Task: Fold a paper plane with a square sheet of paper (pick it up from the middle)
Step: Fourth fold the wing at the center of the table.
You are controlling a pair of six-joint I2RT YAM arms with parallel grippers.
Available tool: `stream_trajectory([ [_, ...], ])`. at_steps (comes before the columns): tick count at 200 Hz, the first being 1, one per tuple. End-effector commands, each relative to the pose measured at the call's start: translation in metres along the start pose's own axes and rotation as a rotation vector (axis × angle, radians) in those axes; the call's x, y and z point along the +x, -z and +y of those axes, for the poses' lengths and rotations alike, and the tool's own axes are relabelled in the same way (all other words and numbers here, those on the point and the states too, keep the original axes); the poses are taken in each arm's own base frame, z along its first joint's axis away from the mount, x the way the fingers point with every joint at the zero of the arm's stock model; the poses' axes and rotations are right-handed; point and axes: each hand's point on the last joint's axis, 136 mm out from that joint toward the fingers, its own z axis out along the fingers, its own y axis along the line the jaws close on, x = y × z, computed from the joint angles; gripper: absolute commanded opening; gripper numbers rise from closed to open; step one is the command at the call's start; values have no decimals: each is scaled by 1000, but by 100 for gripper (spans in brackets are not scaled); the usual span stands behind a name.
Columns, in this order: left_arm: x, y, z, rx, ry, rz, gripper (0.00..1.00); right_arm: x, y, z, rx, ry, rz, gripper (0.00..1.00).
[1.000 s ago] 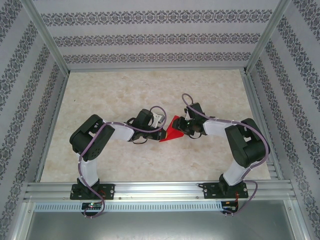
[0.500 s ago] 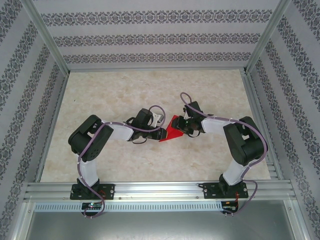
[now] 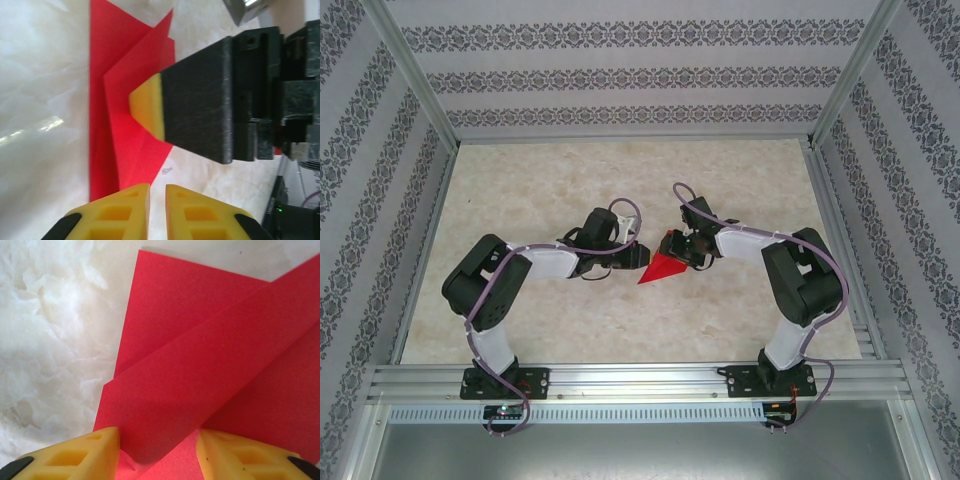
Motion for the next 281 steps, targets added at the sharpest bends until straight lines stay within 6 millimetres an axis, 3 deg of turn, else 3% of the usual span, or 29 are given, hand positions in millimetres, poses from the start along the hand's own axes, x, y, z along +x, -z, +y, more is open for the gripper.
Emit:
stream_trajectory([
  [1,-1,-7,-10,94,21,16,17,29,-17,-49,193,-49,90,48],
  [29,7,-14,-10,95,24,59,17,31,-18,-52,205,-62,99,48],
  [96,20,-23,21,-49,64,115,12,35,-22,-60,236,-84,116,46],
  [209,26,-28,38,-118,113,147,11,22,-11,-28,67,-62,79,48],
  [281,32,-30,47,-143,139,165,11,20,-2,-28,35,-26,75,42],
])
